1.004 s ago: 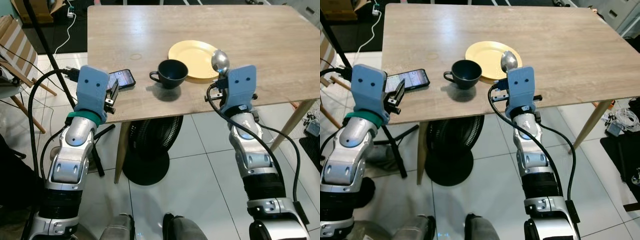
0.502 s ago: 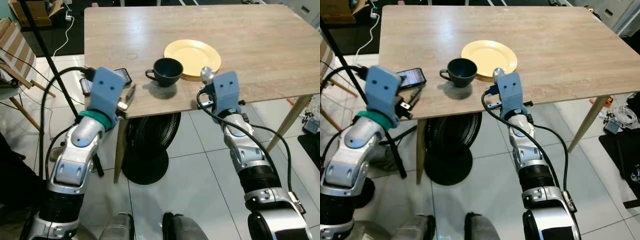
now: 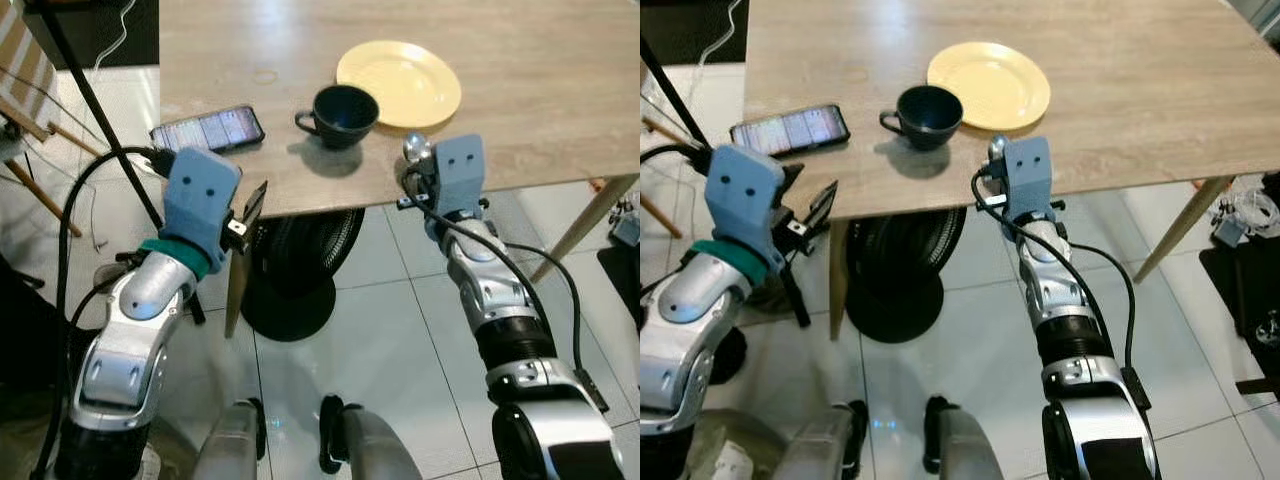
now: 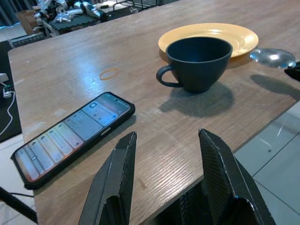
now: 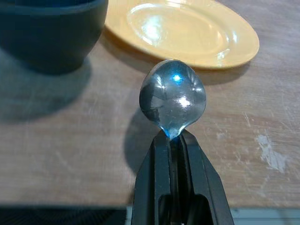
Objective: Setting the table
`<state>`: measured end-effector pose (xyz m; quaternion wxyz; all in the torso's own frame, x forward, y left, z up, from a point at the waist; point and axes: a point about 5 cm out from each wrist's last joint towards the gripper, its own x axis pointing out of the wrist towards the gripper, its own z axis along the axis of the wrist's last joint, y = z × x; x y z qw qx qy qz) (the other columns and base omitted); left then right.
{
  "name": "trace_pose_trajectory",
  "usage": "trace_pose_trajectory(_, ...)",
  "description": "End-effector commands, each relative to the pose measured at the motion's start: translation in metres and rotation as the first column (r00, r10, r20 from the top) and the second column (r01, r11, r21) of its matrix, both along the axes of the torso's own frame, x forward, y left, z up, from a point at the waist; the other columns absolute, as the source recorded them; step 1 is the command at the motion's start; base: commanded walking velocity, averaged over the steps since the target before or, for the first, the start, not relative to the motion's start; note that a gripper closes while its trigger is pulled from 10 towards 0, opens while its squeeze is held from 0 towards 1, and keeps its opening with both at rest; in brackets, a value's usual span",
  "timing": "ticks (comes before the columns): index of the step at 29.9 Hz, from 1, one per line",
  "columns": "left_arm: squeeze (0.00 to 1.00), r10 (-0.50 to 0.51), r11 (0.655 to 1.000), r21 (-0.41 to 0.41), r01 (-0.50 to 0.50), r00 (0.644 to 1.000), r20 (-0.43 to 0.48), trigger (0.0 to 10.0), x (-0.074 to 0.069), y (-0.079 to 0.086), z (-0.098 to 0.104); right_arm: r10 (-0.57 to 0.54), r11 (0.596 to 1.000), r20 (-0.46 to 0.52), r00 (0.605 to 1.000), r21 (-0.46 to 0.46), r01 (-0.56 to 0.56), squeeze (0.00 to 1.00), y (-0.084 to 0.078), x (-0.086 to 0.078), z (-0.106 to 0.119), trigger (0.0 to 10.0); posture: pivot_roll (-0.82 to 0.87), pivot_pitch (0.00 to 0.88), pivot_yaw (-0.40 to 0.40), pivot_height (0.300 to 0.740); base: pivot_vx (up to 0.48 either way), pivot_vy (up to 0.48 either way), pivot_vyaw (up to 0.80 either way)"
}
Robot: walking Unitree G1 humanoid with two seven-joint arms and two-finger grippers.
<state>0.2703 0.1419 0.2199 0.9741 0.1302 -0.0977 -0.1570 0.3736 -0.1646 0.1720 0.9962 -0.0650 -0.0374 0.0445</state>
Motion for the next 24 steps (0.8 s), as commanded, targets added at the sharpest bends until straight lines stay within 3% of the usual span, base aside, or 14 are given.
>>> trace_pose_trajectory(1,0.0,-0.011,1.0,-0.003,0.011,1.0,-0.015,10.0,-0.004,-0.001,-0.002,0.01,1.0,0.029,1.0,0.024,-0.01,0.0,0.001,0.002,0.006,10.0,0.2,0.239,-0.05,0.74,0.0,0.0,0.0)
trace_pose_trajectory(3,0.0,-0.01,1.0,-0.003,0.01,1.0,-0.015,10.0,-0.005,-0.001,-0.001,0.016,1.0,0.035,0.999,0.021,-0.016,0.0,0.002,0.002,0.007,10.0,0.2,0.241,-0.051,0.74,0.0,0.0,0.0)
trace_pose_trajectory(6,0.0,0.006,1.0,-0.006,-0.006,1.0,-0.022,10.0,-0.009,-0.001,0.0,0.059,0.993,-0.009,0.998,-0.103,-0.059,0.0,0.015,0.009,0.005,10.0,0.21,0.249,-0.064,0.74,0.0,0.0,0.0)
trace_pose_trajectory(13,0.0,0.018,1.0,-0.012,-0.019,0.999,-0.029,10.0,-0.011,-0.001,0.0,0.089,0.985,-0.066,0.994,-0.139,-0.098,0.0,0.028,0.014,0.003,10.0,0.21,0.245,-0.079,0.74,0.0,0.0,0.0)
trace_pose_trajectory(17,0.0,0.029,0.999,-0.019,-0.029,0.999,-0.028,10.0,-0.013,-0.002,0.0,0.085,0.992,-0.025,0.996,-0.095,-0.087,0.0,0.034,0.018,0.014,10.0,0.21,0.237,-0.086,0.74,0.0,0.0,0.0)
trace_pose_trajectory(19,0.0,0.04,0.999,-0.027,-0.041,0.999,-0.025,10.0,-0.011,-0.002,0.0,0.058,0.998,0.075,0.995,-0.008,-0.058,0.0,0.03,0.017,0.031,10.0,0.2,0.224,-0.087,0.74,0.0,0.0,0.0)
trace_pose_trajectory(23,0.0,0.05,0.998,-0.031,-0.05,0.999,-0.021,10.0,-0.01,-0.002,0.001,0.032,0.999,0.128,0.991,0.04,-0.037,0.0,0.025,0.014,0.04,10.0,0.2,0.219,-0.086,0.74,0.0,0.0,0.0)
trace_pose_trajectory(24,0.0,0.062,0.998,-0.033,-0.062,0.998,-0.016,10.0,-0.008,-0.001,0.001,-0.003,0.996,0.181,0.983,0.084,-0.013,0.0,0.018,0.01,0.049,10.0,0.18,0.205,-0.08,0.74,0.0,0.0,0.0)
